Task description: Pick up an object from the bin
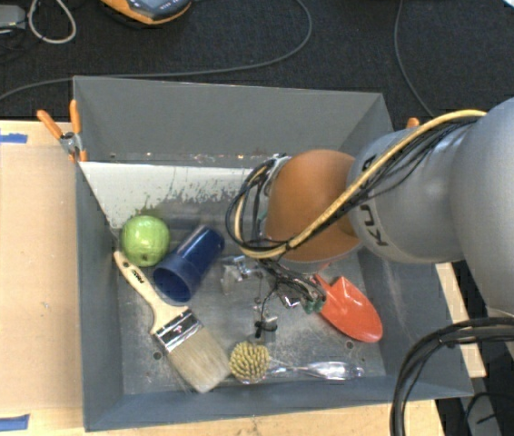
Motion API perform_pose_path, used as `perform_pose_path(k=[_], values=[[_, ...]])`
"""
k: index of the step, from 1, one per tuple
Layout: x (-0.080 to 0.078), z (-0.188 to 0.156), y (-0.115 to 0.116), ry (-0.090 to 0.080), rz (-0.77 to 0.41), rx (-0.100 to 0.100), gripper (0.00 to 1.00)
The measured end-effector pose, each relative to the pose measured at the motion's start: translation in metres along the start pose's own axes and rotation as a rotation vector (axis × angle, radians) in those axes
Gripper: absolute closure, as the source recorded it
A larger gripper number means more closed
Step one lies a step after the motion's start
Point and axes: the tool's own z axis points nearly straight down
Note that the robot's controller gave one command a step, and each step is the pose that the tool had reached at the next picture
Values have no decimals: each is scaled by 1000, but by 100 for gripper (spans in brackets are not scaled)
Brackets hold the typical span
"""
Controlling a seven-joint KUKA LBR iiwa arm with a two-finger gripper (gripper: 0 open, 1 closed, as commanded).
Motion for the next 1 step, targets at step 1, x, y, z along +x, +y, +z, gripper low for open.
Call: perform_pose_path(k=[1], values=[[14,5,28,-3,69,-1,0]])
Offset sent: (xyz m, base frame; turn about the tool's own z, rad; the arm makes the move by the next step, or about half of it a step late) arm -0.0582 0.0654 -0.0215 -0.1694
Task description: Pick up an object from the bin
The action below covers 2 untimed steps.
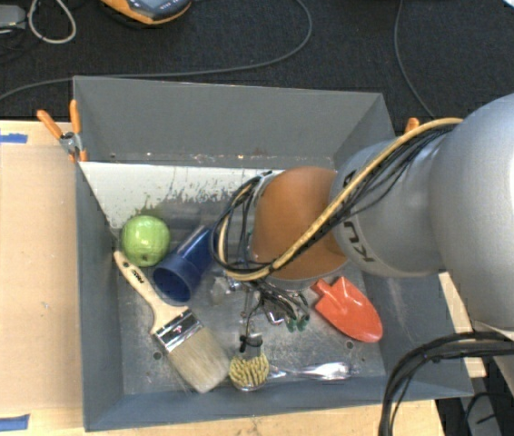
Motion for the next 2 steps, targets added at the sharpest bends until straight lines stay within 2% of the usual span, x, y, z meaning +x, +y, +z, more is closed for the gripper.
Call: perform_pose_path(k=[1,2], values=[[18,11,46,-14,-233,3,0],[30,8,56,-10,-153,1,0]])
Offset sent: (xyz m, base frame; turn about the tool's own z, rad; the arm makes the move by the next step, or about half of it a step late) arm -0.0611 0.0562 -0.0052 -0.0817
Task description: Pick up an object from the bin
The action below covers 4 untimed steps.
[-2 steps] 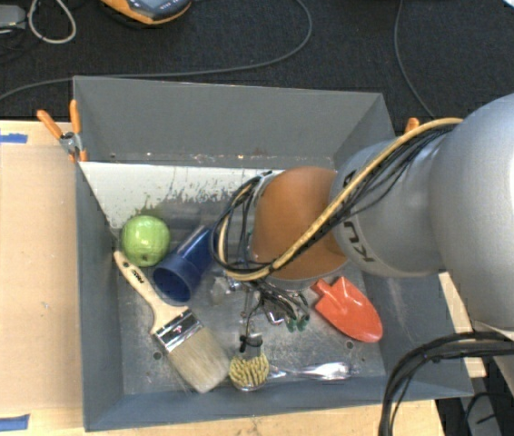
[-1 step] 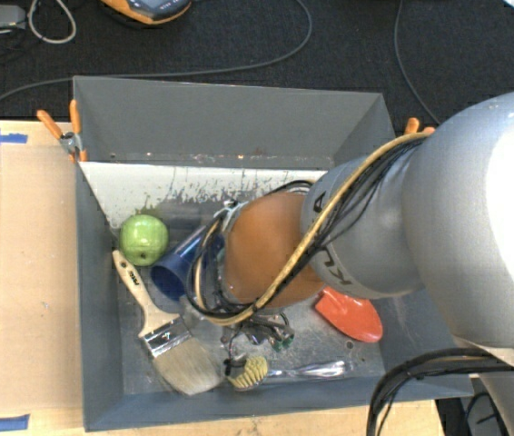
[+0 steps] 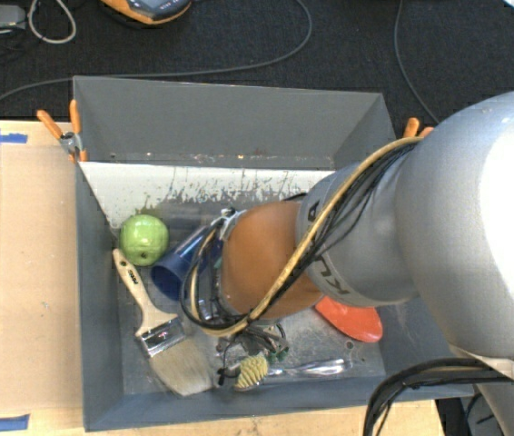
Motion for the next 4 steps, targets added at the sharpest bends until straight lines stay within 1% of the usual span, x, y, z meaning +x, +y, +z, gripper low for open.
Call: perform_pose_path(k=[1,2,3,4], values=[[-59,9,29,0,-306,1,100],[-59,9,29,0,-304,1,100],[-49,8,75,7,-243,5,100],[-49,8,75,7,-243,5,100]])
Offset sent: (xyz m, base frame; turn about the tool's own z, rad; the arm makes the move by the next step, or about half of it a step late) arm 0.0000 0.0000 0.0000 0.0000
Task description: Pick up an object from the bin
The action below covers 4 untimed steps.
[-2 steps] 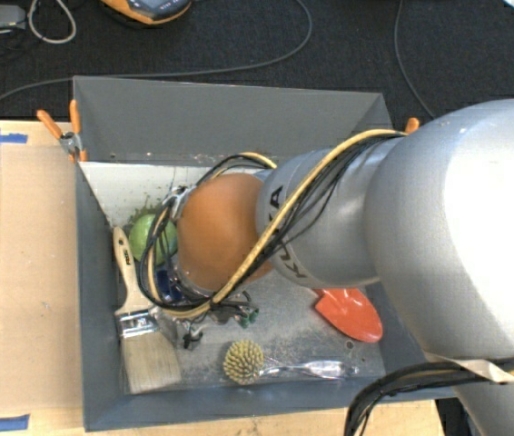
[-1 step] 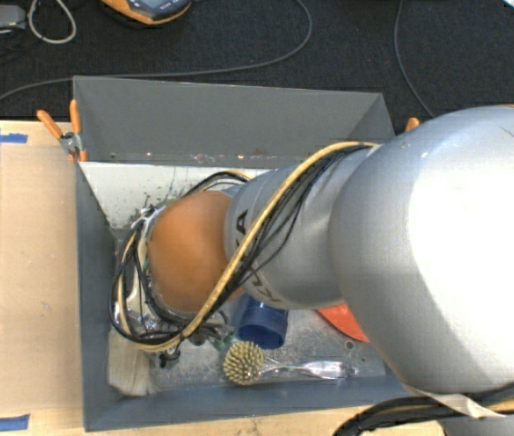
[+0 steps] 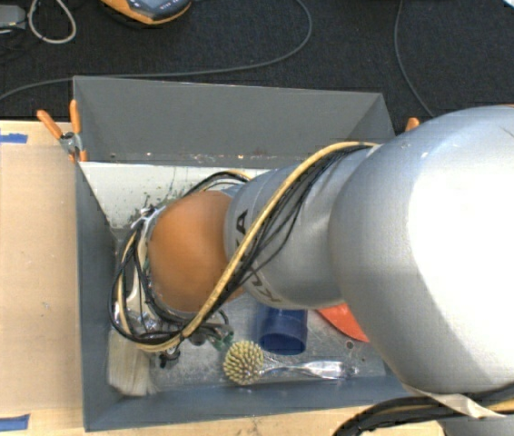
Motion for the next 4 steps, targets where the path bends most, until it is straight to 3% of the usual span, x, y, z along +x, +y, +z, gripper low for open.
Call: perform_pose_path(k=[1,2,3,4], values=[[7,1,-46,1,-11,1,100],[12,-20,-1,3,-10,-4,100],[6,1,-7,8,25,0,100],[33,-79,-7,2,18,-3,100]])
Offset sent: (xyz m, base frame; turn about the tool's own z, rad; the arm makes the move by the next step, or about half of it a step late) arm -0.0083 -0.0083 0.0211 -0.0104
